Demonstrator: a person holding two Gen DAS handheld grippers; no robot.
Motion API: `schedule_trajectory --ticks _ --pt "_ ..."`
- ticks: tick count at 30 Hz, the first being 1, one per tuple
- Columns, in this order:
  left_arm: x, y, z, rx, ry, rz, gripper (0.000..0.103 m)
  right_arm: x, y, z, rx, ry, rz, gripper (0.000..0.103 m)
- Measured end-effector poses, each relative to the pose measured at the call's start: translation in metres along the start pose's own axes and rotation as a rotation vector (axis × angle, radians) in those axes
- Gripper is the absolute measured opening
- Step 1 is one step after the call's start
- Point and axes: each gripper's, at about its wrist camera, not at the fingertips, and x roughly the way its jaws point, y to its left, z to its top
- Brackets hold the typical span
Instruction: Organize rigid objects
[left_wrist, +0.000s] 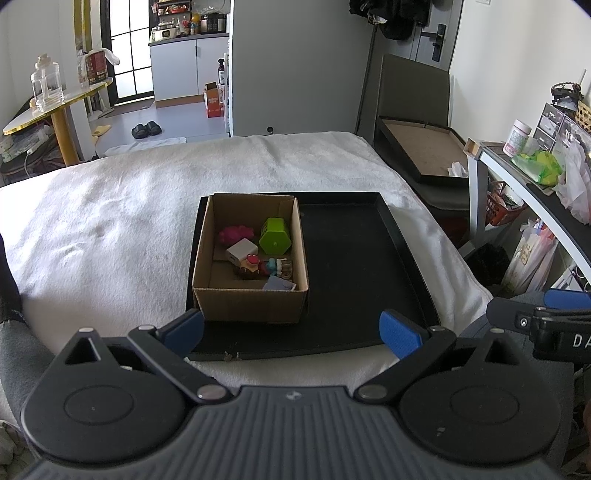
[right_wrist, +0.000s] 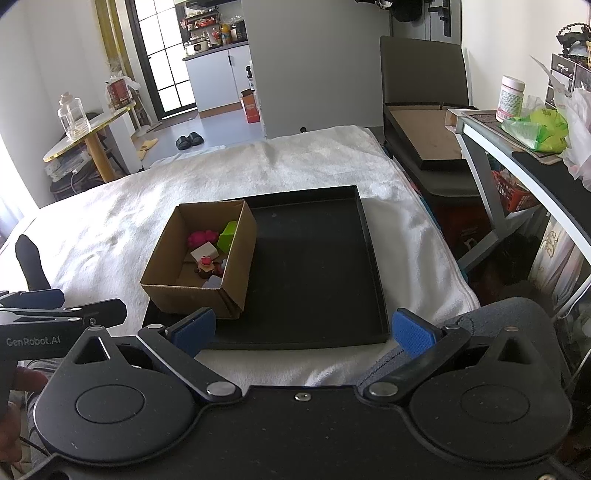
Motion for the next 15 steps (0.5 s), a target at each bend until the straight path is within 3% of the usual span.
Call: schedule_trajectory --ticks 15 --pt "-0.0001 0.001 -0.0014 0.005 0.001 0.001 0.101 -0.0004 0.0017 -0.0006 -0.005 -0.001 0.004 0.103"
